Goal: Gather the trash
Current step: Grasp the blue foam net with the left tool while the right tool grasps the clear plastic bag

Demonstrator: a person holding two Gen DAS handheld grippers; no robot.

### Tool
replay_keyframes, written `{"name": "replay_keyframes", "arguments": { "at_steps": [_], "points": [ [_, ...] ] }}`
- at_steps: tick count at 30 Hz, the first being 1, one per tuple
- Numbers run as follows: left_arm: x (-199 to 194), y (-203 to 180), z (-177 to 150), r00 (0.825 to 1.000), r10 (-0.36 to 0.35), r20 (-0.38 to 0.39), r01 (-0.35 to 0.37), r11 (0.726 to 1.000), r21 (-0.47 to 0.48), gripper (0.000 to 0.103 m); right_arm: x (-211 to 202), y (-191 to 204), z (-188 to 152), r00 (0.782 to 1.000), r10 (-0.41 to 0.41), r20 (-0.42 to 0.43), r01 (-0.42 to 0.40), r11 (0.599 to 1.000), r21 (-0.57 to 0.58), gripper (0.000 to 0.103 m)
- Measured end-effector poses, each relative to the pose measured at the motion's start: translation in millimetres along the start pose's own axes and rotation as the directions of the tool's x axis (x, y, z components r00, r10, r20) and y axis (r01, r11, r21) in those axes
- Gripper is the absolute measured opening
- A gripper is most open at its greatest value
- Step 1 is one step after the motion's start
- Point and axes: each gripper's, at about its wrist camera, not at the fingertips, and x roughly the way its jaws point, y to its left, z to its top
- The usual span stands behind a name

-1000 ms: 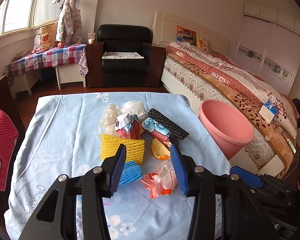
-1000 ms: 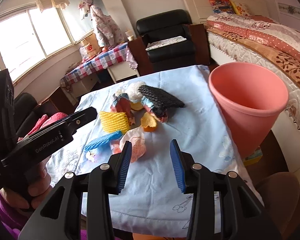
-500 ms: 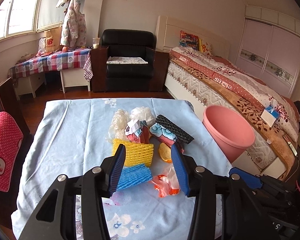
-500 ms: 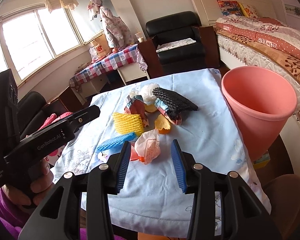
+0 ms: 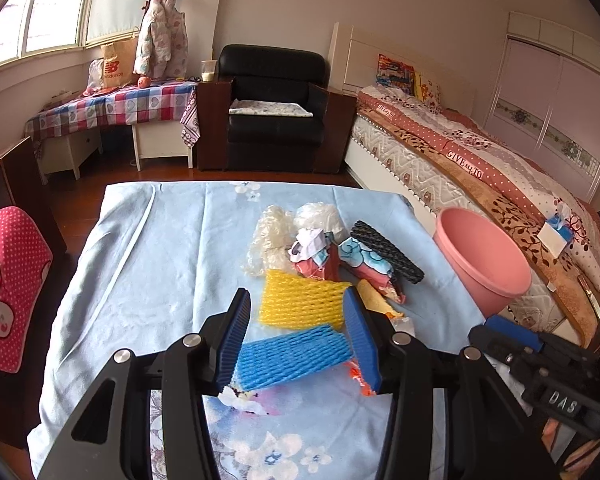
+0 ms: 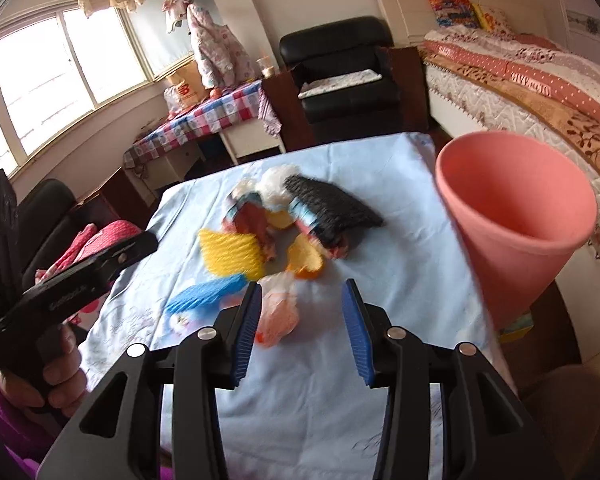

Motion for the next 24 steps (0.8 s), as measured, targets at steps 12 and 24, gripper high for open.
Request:
{"name": "replay_keyframes", "arguments": {
  "at_steps": [12, 24],
  "points": [
    [19.8, 11.6, 6.1, 0.999, -0.002, -0.033, 0.002, 1.000, 0.000, 0.048, 12.6, -31.2, 18.0, 0.999, -0.015, 0.032, 0.014, 0.999, 0.044, 0.051],
    [19.6, 36.2, -8.3, 0.998, 0.006, -0.068, -0.006, 1.000, -0.003, 0.050, 27.2, -42.0, 25.9, 0.998, -0.053, 0.032, 0.052, 0.998, 0.031, 0.051]
  ]
}}
